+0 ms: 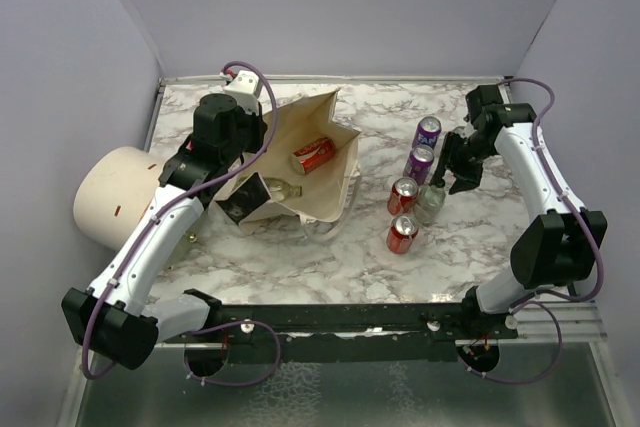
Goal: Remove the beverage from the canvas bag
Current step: Adjust the drink at the center of the board.
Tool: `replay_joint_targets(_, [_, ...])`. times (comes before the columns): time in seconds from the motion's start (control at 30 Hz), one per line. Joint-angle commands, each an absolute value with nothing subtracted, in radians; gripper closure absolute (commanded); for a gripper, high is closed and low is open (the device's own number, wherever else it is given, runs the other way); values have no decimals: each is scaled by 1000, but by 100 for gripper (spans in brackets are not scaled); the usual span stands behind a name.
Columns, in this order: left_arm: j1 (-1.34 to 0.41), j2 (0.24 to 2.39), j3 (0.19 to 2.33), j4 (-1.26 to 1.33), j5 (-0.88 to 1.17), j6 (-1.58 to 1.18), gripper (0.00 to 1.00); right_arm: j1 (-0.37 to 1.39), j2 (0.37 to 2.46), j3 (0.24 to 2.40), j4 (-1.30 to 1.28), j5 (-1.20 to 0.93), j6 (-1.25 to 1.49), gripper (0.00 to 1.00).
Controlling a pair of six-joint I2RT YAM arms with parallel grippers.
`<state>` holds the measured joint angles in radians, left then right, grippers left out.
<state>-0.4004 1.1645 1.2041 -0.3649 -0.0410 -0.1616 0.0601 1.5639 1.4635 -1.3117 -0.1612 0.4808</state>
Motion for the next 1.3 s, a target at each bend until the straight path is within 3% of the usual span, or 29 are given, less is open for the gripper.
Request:
replay_joint_targets(0.0, [-399, 1149, 1263, -322, -22, -159, 100, 64, 1571, 1478, -1275, -217, 437, 45])
replay_joint_targets(0.3, [-399, 1117, 1261, -331, -50, -159, 100, 63, 1551, 1566, -1260, -157, 362, 31])
replay_joint_targets(0.5, [-398, 1101, 1249, -283, -32, -170, 100, 63, 1465, 1612, -1229, 6, 286, 1])
replay_joint_targets(0.53, [-399, 1099, 1246, -271, -22, -173, 100, 63, 1444, 1597, -1206, 15, 269, 0])
replay_joint_targets(0.73, [-398, 1086, 1233, -230, 2, -188, 100, 63, 1359, 1537, -1063, -60, 239, 0])
replay_joint_targets(0.9, [-399, 1045, 1198, -198, 24, -194, 100, 64, 1242, 1502, -801, -237, 296, 0])
replay_joint_targets(1.03, [-399, 1016, 1182, -175, 68, -196, 100, 70, 1262, 1504, -729, -422, 324, 0])
replay_joint_targets(1.1, [-399, 998, 1172, -161, 85, -194, 100, 139, 1284, 1508, -706, -470, 303, 0])
replay_joint_targets(1.27, [-399, 971, 1146, -146, 91, -188, 100, 461, 1291, 1499, -600, -320, 165, 0])
